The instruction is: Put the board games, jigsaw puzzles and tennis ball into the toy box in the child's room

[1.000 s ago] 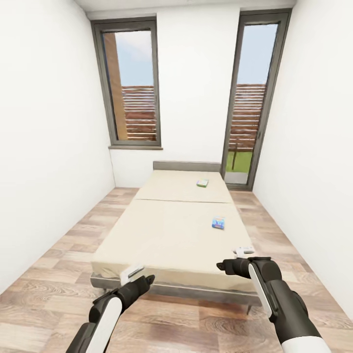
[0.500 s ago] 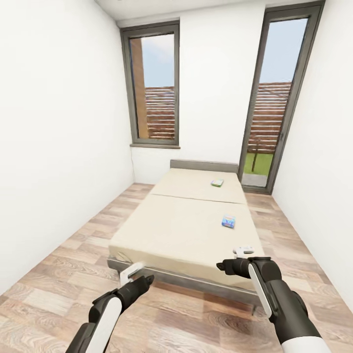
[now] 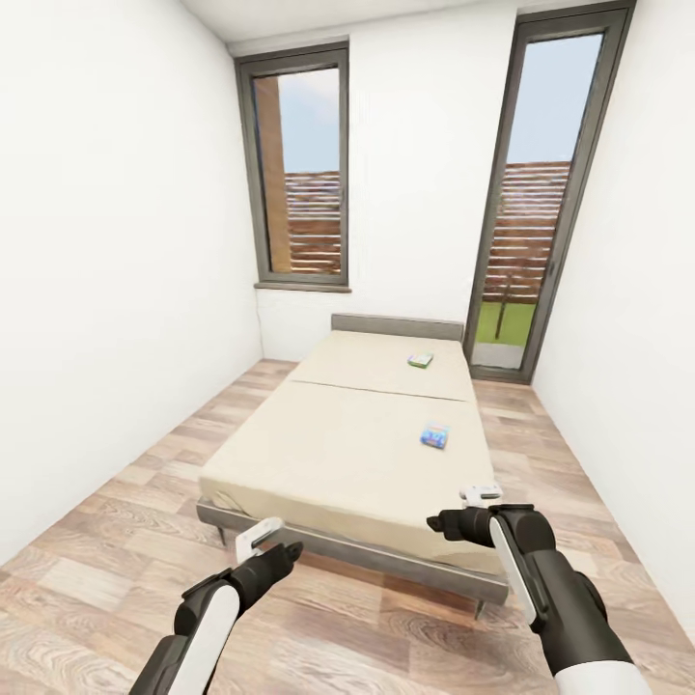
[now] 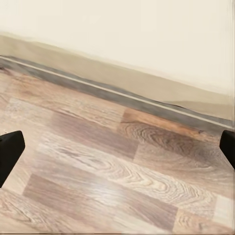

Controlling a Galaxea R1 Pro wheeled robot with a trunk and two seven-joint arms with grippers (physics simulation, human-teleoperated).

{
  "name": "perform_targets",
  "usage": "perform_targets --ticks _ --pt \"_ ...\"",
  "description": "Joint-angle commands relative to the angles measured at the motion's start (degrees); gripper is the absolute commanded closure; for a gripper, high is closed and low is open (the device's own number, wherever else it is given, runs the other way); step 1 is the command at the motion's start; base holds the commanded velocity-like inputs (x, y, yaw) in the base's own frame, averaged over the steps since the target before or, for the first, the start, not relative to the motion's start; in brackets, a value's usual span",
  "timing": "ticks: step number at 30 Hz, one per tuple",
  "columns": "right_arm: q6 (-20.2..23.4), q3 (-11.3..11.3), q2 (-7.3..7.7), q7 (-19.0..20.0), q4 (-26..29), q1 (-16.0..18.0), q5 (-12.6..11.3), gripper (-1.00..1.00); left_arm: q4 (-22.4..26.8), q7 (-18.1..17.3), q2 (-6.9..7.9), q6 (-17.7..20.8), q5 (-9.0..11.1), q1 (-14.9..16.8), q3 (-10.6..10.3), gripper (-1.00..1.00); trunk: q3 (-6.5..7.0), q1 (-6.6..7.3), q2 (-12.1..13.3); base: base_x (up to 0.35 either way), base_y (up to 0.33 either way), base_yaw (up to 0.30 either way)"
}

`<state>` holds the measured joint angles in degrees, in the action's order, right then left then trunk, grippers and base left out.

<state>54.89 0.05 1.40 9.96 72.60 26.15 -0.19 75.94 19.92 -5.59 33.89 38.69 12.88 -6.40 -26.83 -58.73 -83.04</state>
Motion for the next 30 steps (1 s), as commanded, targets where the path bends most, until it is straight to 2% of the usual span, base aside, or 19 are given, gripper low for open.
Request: perform_targets --ticks 1,19,30 --pt "0.6 -0.1 0.02 0.1 0.1 0.0 0.0 -1.0 0.1 0.6 -0.01 0.1 0.6 0.0 0.0 -1.0 -0.07 0.0 0.0 -0.006 -0.269 0.006" --pt "2.8 0.1 0.0 0.1 1.8 -0.2 -0.5 -1.0 0.0 0.6 0.04 0.1 0.6 0.0 0.1 -1.0 -0.07 0.0 0.0 -0.001 -0.271 0.008" --pt "3.4 0.3 -0.04 0.2 1.8 -0.2 -0.6 -1.0 0.0 0.5 0.33 0.2 0.9 0.0 0.1 -1.0 -0.07 0.0 0.0 0.0 -0.262 0.186"
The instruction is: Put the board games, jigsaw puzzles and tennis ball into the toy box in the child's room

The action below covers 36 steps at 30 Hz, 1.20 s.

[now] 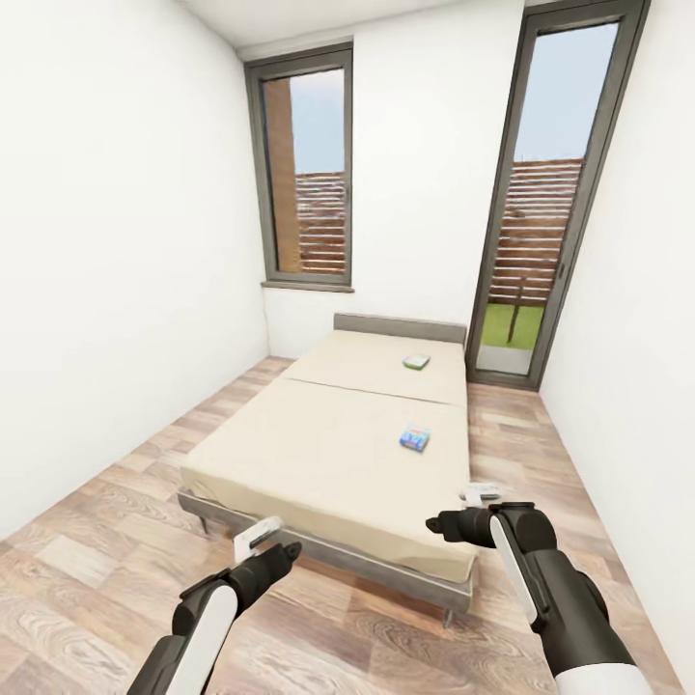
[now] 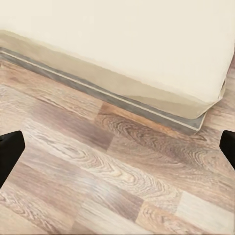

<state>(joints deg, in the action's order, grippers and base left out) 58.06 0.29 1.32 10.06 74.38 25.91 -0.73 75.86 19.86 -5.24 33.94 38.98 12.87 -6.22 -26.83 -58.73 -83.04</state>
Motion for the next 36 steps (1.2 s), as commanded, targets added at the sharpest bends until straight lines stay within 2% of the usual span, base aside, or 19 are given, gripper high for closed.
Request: perform_targets --ticks 1,15,17,20,23,36 --pt "0.4 0.0 0.03 0.1 0.1 0.0 -0.1 -1.0 0.3 0.6 -0.02 0.2 0.8 0.0 -0.1 -1.0 -0.07 0.0 0.0 0.0 -0.13 0.266" --pt "0.5 0.0 0.08 0.1 0.1 0.0 0.0 -1.0 0.9 0.7 -0.41 0.5 1.0 0.3 -0.4 -1.0 -0.07 0.0 0.0 0.0 -0.05 0.283" --pt "0.6 0.0 0.09 0.1 0.1 0.0 0.0 -1.0 0.9 1.6 -0.4 0.6 0.8 0.4 -0.5 -1.0 -0.07 0.0 0.0 0.0 -0.01 0.291" --pt "0.6 0.0 0.09 0.1 0.1 0.0 0.1 -1.0 1.2 6.2 -0.51 0.5 0.8 0.6 -1.1 -1.0 -0.07 0.0 0.0 0.0 -0.005 0.292" --pt "0.6 0.0 0.09 0.1 0.1 0.0 0.1 -1.0 1.3 8.3 -0.51 0.4 0.9 0.6 -1.6 -1.0 -0.07 0.0 0.0 0.0 -0.003 0.293" --pt "0.6 0.0 0.09 0.1 0.2 0.0 0.2 -1.0 1.5 11.9 -0.4 -0.2 1.3 0.7 -2.3 -1.0 -0.07 0.0 0.0 0.0 -0.001 0.293"
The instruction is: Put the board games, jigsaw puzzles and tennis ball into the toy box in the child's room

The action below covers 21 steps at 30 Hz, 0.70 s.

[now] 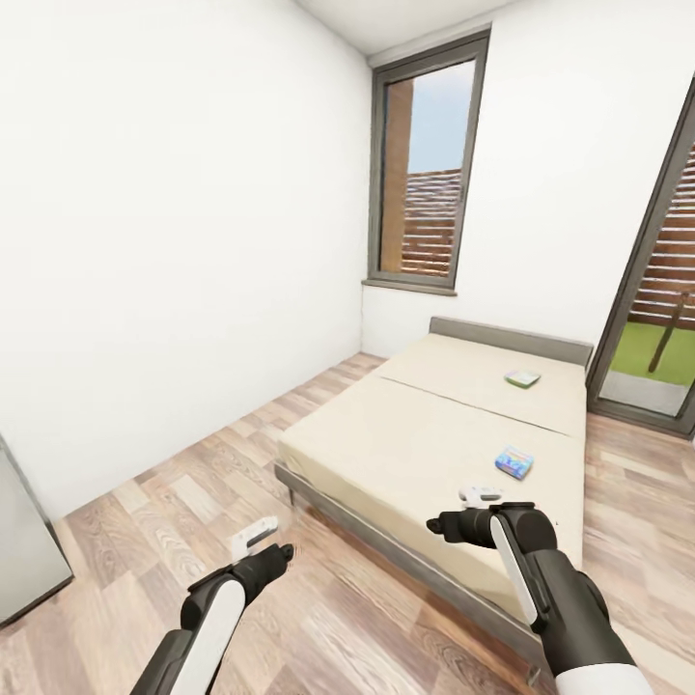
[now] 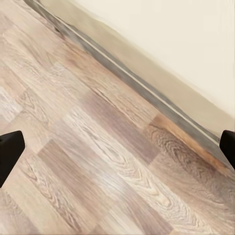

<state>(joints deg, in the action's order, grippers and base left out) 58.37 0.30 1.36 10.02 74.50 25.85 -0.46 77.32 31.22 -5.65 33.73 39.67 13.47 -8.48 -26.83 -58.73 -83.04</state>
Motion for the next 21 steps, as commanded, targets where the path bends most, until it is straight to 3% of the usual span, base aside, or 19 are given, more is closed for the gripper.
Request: perform_targets --ticks 1,11,21 --pt "0.2 0.0 0.05 0.1 0.1 0.0 0.0 -1.0 0.0 0.6 0.04 -0.1 0.6 0.1 0.0 -1.0 -0.07 0.0 0.0 0.0 0.0 0.293" --pt "0.2 0.0 0.05 0.1 0.1 0.0 0.1 -1.0 0.0 0.1 0.28 -0.4 0.8 0.1 -0.2 -1.0 -0.07 0.0 0.0 0.0 0.0 0.293" --pt "0.2 0.0 0.05 0.1 0.1 0.0 0.1 -1.0 0.0 -4.3 0.46 -0.4 0.6 -0.3 -0.2 -1.0 -0.07 0.0 0.0 0.0 0.0 0.293"
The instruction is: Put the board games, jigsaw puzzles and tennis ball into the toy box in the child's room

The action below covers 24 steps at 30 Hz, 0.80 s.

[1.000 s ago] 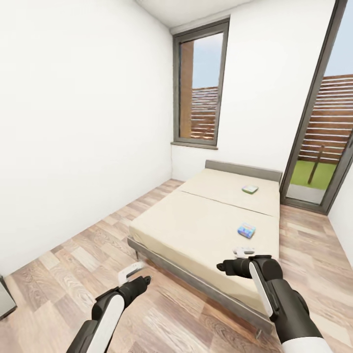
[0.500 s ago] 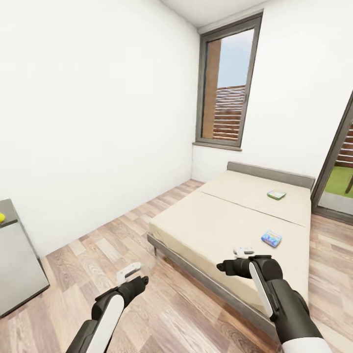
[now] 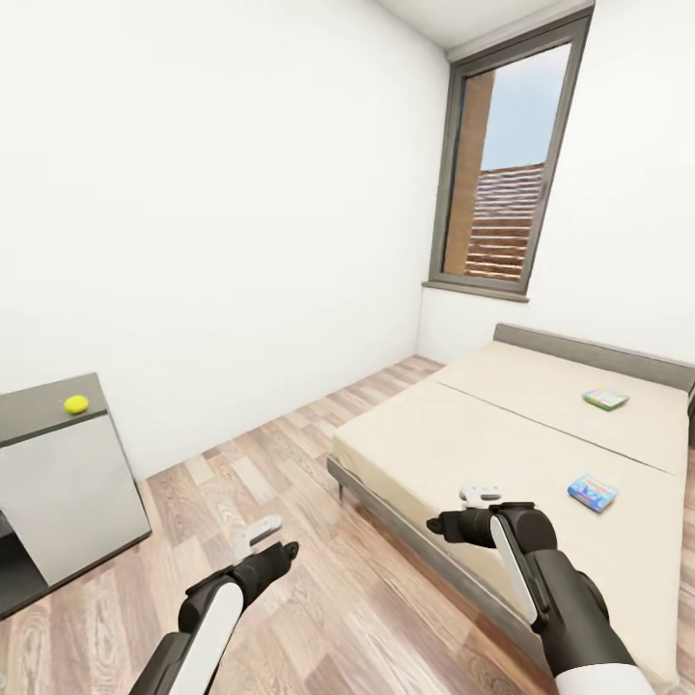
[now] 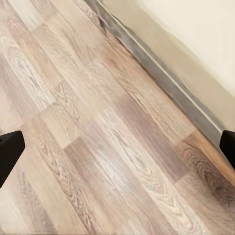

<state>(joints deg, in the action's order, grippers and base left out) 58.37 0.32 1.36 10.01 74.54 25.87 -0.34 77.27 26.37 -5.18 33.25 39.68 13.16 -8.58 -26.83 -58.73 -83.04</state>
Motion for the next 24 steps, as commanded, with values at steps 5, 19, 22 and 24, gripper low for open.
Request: perform_targets --ticks 5,19,22,24 --pt "0.3 0.0 0.05 0.1 0.1 0.0 0.0 -1.0 -0.3 -0.7 0.08 0.1 0.4 -0.1 0.1 -1.0 -0.07 0.0 0.0 0.0 0.0 0.293" --pt "0.3 0.0 0.05 0.1 0.1 0.0 -0.1 -1.0 -0.5 -1.2 0.3 0.1 0.2 -0.2 0.1 -1.0 -0.07 0.0 0.0 0.0 0.0 0.293" --pt "0.3 0.0 0.05 0.1 0.1 0.0 -0.1 -1.0 -0.5 -1.3 0.33 0.1 0.2 -0.2 0.1 -1.0 -0.07 0.0 0.0 0.0 -0.024 0.268" --pt "0.3 0.0 0.05 0.1 0.1 0.0 -0.2 -1.0 -0.6 -1.3 0.37 0.1 0.2 -0.2 0.1 -1.0 -0.07 0.0 0.0 0.009 -0.087 0.198"
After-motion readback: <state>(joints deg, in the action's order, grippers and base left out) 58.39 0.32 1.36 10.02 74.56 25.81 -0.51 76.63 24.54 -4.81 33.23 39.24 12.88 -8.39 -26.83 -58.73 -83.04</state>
